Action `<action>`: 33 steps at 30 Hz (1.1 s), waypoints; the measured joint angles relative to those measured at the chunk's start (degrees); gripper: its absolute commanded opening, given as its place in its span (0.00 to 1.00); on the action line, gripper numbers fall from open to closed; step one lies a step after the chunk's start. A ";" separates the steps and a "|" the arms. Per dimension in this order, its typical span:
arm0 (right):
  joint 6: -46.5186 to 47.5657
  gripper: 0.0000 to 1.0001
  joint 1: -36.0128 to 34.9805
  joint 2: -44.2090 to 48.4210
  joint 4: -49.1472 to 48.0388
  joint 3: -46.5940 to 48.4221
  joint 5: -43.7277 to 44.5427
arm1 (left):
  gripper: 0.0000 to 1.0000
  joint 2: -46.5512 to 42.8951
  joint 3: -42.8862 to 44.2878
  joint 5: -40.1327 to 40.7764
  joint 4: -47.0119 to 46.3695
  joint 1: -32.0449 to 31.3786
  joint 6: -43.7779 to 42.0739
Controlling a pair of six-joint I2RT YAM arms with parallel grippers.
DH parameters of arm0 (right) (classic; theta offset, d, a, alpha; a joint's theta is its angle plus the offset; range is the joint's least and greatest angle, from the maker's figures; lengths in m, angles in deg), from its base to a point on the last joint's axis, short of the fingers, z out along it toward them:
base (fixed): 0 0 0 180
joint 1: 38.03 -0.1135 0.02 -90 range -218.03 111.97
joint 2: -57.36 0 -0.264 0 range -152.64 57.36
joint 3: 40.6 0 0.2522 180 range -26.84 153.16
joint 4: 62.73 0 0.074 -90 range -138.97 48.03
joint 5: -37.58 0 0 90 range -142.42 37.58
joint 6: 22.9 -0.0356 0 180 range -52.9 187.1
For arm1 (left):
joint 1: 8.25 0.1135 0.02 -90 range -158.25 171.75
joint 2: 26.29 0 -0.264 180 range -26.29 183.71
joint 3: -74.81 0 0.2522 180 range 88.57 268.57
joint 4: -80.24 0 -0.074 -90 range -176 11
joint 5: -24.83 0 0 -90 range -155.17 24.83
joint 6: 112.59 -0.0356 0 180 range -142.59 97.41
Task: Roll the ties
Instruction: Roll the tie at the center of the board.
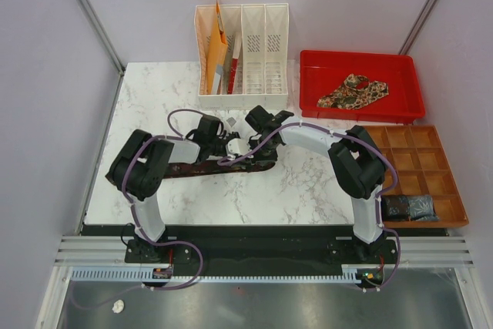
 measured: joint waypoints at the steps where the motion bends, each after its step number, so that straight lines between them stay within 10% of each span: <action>1: -0.02 0.17 0.04 0.00 0.00 0.00 -0.07 | 0.18 0.11 0.11 -0.04 0.00 0.00 -0.02; 12: -0.42 0.10 0.26 0.00 0.63 0.22 -1.16 | 0.02 0.81 2.67 -0.35 4.72 0.02 -0.70; 24: -0.46 0.06 0.42 0.00 1.25 0.50 -2.51 | 0.36 0.81 0.37 -1.79 0.20 0.74 -0.20; 33: -0.70 0.16 0.48 -0.74 2.71 1.77 -3.21 | 0.04 0.87 0.35 -2.27 0.00 0.83 -0.02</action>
